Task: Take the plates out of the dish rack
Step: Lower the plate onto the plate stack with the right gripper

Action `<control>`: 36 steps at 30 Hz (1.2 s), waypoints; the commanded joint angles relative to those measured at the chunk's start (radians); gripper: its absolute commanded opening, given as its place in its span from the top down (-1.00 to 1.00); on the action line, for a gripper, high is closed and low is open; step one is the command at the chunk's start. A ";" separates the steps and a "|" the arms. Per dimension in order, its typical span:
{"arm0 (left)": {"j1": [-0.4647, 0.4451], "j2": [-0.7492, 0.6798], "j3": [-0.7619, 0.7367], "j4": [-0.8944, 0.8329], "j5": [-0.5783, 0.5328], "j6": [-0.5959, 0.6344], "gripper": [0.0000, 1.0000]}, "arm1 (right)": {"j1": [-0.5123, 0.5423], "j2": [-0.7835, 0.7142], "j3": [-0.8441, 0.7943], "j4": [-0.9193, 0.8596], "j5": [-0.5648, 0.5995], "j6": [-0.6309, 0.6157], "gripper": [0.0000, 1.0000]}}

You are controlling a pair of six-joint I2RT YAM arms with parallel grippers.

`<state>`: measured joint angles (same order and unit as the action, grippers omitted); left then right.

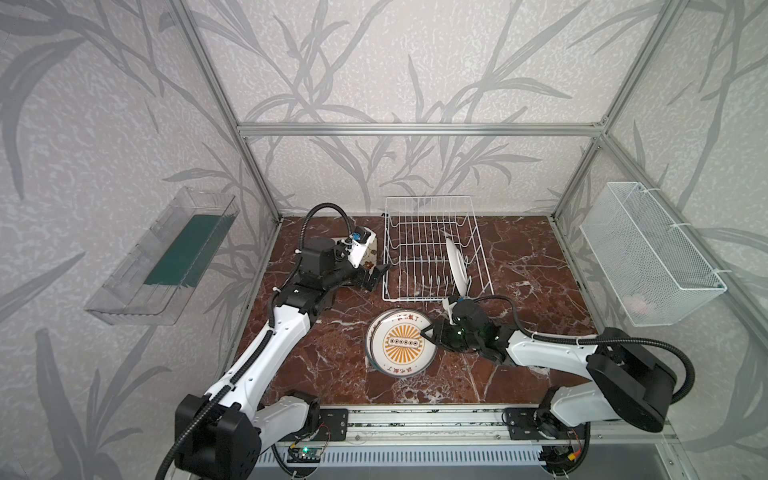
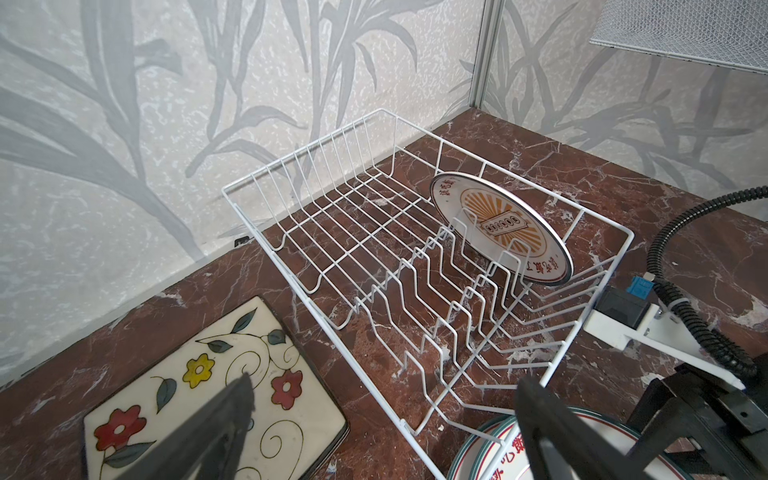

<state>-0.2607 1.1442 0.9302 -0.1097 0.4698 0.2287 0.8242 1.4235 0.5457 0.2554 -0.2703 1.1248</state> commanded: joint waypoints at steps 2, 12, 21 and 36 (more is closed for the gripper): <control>0.003 -0.003 0.003 -0.025 0.017 0.017 -0.99 | 0.004 -0.045 0.040 -0.074 -0.001 -0.034 0.07; 0.004 0.008 0.007 -0.029 0.024 0.012 -0.99 | 0.006 -0.021 0.097 -0.140 -0.032 -0.067 -0.07; 0.004 0.002 0.012 -0.042 0.023 0.024 -0.98 | 0.009 0.037 0.140 -0.178 -0.059 -0.062 -0.09; 0.004 0.020 0.044 -0.033 0.030 -0.030 -0.99 | 0.008 -0.053 0.189 -0.389 -0.021 -0.207 -0.39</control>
<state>-0.2604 1.1584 0.9329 -0.1486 0.4778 0.2165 0.8288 1.4078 0.7059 -0.0658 -0.3138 0.9699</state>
